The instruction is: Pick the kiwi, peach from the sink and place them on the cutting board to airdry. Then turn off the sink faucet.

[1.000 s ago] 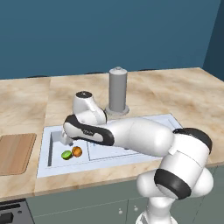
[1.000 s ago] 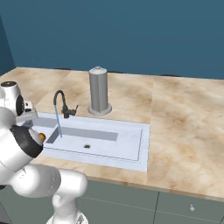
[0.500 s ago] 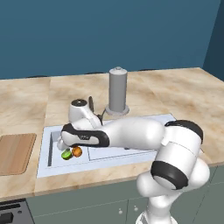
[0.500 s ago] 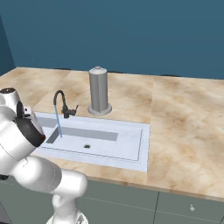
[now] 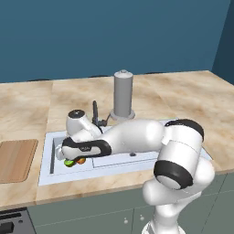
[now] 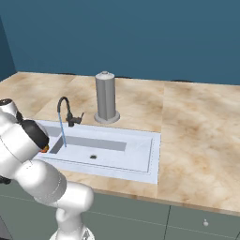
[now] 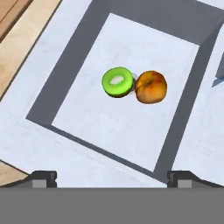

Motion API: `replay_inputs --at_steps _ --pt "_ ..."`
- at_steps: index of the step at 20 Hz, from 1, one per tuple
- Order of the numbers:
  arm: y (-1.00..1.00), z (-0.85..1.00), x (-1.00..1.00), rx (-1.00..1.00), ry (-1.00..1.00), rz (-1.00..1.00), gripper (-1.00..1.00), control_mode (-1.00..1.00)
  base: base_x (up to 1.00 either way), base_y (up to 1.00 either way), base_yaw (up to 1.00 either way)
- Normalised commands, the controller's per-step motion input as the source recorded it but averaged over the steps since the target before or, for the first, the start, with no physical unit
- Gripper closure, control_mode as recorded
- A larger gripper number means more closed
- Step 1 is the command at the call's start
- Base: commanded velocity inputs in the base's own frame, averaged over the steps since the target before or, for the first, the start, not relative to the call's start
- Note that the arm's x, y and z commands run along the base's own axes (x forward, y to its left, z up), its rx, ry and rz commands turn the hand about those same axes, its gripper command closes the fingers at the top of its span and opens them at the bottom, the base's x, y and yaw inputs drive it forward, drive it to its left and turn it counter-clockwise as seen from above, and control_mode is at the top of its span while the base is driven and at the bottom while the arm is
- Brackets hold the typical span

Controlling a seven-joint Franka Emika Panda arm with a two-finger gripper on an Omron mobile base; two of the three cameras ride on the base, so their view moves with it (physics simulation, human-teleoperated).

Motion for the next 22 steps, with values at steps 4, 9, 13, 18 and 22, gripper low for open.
replay_inputs --at_steps 4,9,13,18,22 --pt "0.12 -0.11 0.18 -0.01 0.00 -0.16 -1.00 -1.00 0.00 0.00 0.00" --pt "0.00 -0.02 0.26 0.00 0.00 -0.12 -1.00 -1.00 0.00 0.00 0.00" --pt "0.00 -0.06 0.25 0.00 0.01 -0.08 -1.00 -1.00 0.00 0.00 0.00" --pt "0.00 -0.29 0.22 0.00 0.02 -0.06 -1.00 -1.00 0.00 0.00 0.00" --pt "0.02 -0.26 0.21 0.00 0.01 -0.06 -1.00 -1.00 0.00 0.00 0.00"
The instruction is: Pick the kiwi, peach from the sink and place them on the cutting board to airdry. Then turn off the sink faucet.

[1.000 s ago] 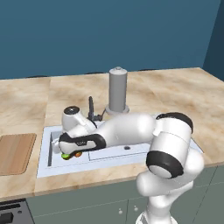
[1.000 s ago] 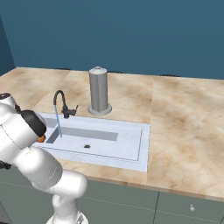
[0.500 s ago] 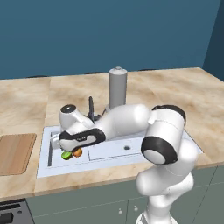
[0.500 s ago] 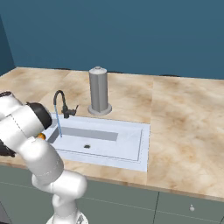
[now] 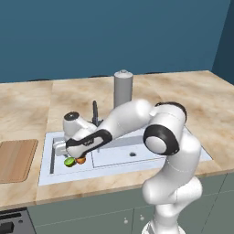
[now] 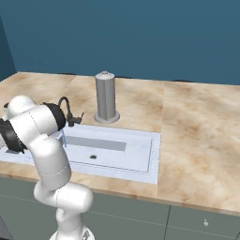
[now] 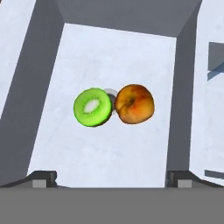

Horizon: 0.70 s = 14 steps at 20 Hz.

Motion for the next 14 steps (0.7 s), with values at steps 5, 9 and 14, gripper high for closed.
replay_inputs --at_steps 5,9,14 --pt "0.08 -0.22 0.22 0.00 0.00 -0.07 -1.00 -1.00 0.00 0.00 0.00" --pt "0.14 -0.14 0.17 0.00 0.00 -0.07 -1.00 -1.00 0.00 0.00 0.00" --pt "0.17 -0.11 0.17 0.00 0.00 -0.08 -1.00 -1.00 0.00 0.00 0.00"
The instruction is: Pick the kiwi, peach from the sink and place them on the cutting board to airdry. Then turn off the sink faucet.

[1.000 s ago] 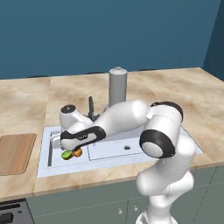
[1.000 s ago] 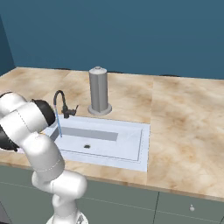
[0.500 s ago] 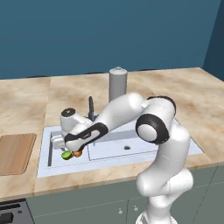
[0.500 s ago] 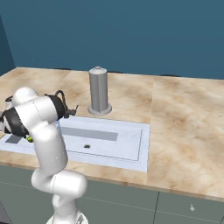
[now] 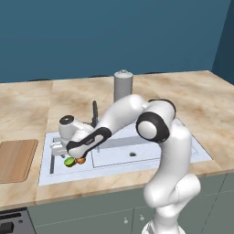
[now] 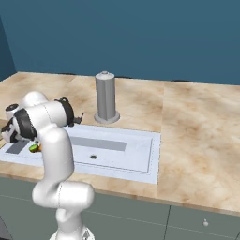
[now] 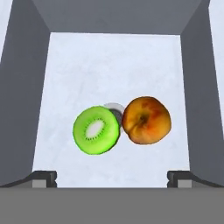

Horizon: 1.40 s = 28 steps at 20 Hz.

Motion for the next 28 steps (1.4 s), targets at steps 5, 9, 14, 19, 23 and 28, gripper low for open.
replay_inputs --at_steps 5,9,14,19,23,28 --pt "0.05 -0.12 0.20 0.00 0.00 -0.09 -1.00 -1.00 0.00 0.00 0.00" --pt "0.01 -0.18 0.25 0.00 0.00 -0.09 -1.00 -1.00 0.00 0.00 0.00" --pt "0.03 -0.20 0.25 0.00 0.00 -0.08 -1.00 -1.00 0.00 0.00 0.00" --pt "0.04 -0.16 0.08 0.00 0.00 -0.07 -1.00 -1.00 0.00 0.00 0.00" --pt "0.02 -0.10 0.00 0.00 0.00 -0.06 -1.00 -1.00 0.00 0.00 0.00" --pt "0.00 -0.06 0.00 0.00 0.01 -0.06 -1.00 -1.00 0.00 0.00 0.00"
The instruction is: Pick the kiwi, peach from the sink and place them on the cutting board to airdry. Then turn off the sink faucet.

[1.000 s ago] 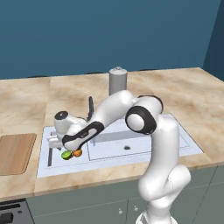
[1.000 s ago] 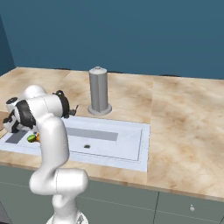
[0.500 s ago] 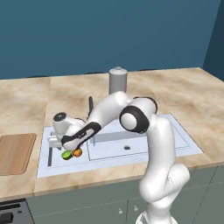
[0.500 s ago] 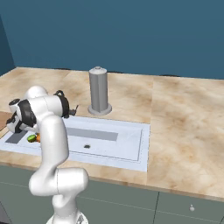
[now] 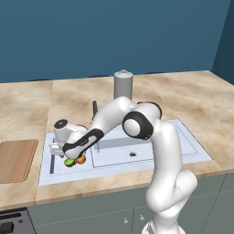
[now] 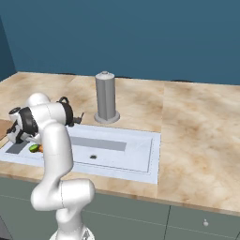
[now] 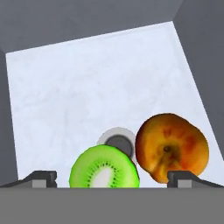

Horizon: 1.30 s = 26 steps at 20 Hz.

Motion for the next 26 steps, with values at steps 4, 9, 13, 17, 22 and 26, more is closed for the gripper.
replay_inputs --at_steps 4,9,13,17,22,26 --pt "0.00 -0.08 0.01 0.00 0.01 -0.06 -1.00 -1.00 0.00 0.00 0.00" --pt "0.00 -0.08 0.00 0.00 0.00 -0.06 -1.00 -1.00 0.00 0.00 0.00" --pt "0.00 -0.12 0.00 0.00 0.02 -0.06 -1.00 -1.00 0.00 0.00 0.00" --pt "-0.03 -0.11 -0.07 0.00 0.02 -0.08 -1.00 -1.00 0.00 0.00 0.00" --pt "-0.11 -0.10 -0.03 0.00 0.02 -0.08 -1.00 -1.00 0.00 0.00 0.00" --pt "-0.20 -0.12 -0.07 0.00 0.04 -0.08 -1.00 -1.00 0.00 0.00 0.00"
